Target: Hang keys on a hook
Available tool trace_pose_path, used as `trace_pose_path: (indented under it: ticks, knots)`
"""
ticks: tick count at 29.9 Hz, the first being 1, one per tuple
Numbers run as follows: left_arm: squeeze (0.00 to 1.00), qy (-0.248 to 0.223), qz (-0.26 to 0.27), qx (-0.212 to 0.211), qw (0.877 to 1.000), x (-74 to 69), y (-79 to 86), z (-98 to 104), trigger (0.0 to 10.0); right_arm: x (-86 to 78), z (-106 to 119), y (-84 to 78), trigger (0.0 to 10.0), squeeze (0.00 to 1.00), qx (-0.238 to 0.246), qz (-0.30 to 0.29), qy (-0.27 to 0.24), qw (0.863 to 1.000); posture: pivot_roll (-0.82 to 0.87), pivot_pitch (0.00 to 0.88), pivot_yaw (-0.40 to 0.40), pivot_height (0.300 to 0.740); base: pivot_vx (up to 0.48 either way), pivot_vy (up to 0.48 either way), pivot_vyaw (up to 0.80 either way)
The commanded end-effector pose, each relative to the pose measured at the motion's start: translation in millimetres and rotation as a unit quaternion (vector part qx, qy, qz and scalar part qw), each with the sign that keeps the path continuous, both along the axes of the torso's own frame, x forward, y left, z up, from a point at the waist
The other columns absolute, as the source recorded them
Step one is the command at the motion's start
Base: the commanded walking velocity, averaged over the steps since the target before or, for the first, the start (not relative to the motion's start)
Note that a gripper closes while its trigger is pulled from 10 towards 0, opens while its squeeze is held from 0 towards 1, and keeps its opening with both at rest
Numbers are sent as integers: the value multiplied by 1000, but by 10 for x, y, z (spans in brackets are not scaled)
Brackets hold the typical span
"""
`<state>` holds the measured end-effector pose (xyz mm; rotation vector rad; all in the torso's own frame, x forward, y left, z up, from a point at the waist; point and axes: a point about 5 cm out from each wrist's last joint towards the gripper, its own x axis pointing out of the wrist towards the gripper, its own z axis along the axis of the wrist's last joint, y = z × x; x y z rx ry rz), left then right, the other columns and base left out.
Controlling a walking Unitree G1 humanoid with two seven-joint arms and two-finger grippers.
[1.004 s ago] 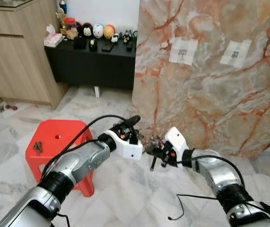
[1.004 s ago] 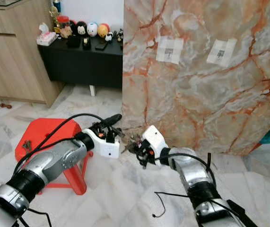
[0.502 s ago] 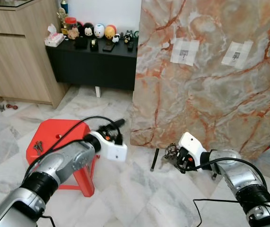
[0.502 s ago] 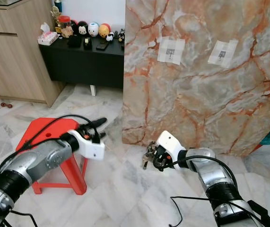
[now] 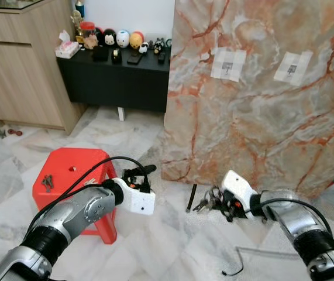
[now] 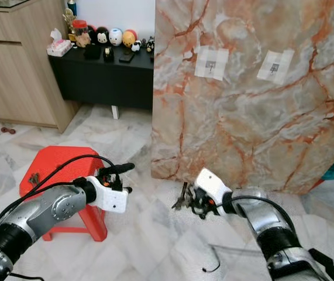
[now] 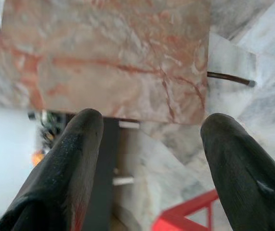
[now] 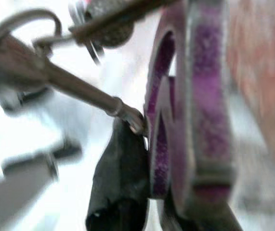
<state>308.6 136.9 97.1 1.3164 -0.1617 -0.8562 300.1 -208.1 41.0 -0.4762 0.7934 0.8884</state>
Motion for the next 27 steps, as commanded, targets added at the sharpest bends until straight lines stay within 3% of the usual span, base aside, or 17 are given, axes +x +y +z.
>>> trace_pose_path:
  ticks: [1,3,4,5,12,13,14,15,22,24,27]
  knots:
    - [0,9,7,-12,1000,-15,-18,-6,10000,-77,-94,-147,0,0,-39,-13,14,999,72,0,-139,740,0,0,0]
    - [0,19,13,-16,1000,-38,-17,-38,10000,-201,-242,-276,0,0,-99,-14,38,994,72,0,-139,740,0,0,0]
    - [0,19,13,-16,1000,-38,-17,-38,10000,-201,-242,-276,0,0,-99,-14,38,994,72,0,-139,740,0,0,0]
    - [0,21,17,-22,999,-45,-26,-43,10000,-398,-431,-414,0,0,-182,7,69,981,76,0,-138,740,0,0,0]
    - [0,29,17,-33,999,-51,-108,-50,10000,-678,-676,-488,0,0,-248,40,107,962,69,0,-129,740,0,0,0]
    - [0,36,13,-39,999,-66,-174,-65,10000,-781,-753,-536,4314,0,-292,69,117,947,66,0,-127,740,0,0,0]
    - [0,36,13,-39,999,-66,-174,-65,10000,-781,-753,-536,4314,0,-292,69,117,947,66,0,-127,740,0,0,0]
    - [0,40,9,-45,998,-83,-236,-77,10000,-857,-809,-555,10000,0,-313,79,127,938,66,0,-126,740,0,0,0]
    - [0,50,2,-53,997,-125,-346,-97,10000,-978,-911,-525,10000,0,-330,95,137,929,69,0,-126,740,0,0,0]
    - [0,52,2,-54,997,-131,-367,-100,10000,-1000,-927,-519,10000,0,-347,135,133,919,70,0,-127,740,0,0,0]
    - [0,58,-5,-53,997,-152,-401,-111,10000,-982,-922,-508,10000,0,-344,143,119,920,70,0,-128,740,0,0,0]
